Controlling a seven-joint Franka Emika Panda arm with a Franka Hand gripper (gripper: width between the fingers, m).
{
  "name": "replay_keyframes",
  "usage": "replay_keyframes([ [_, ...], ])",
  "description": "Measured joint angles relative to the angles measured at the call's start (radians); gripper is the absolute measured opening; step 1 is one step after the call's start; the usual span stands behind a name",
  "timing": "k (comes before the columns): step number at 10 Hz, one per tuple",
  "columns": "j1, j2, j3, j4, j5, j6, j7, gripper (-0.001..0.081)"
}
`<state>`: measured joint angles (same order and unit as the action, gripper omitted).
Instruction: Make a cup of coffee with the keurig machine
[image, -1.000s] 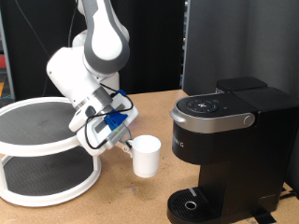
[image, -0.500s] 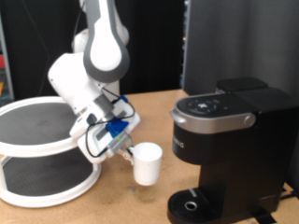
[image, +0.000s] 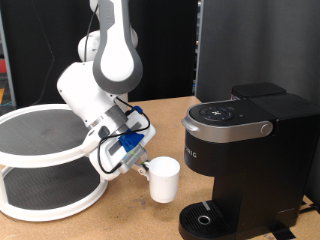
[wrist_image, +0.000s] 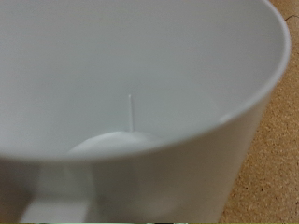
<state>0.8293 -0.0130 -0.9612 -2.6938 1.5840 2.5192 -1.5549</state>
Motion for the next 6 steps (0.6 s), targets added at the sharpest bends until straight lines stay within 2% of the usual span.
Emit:
replay_keyframes([
  [6, 0.001, 0.066, 0.085, 0.044, 0.112, -0.006, -0.02, 0.0075],
])
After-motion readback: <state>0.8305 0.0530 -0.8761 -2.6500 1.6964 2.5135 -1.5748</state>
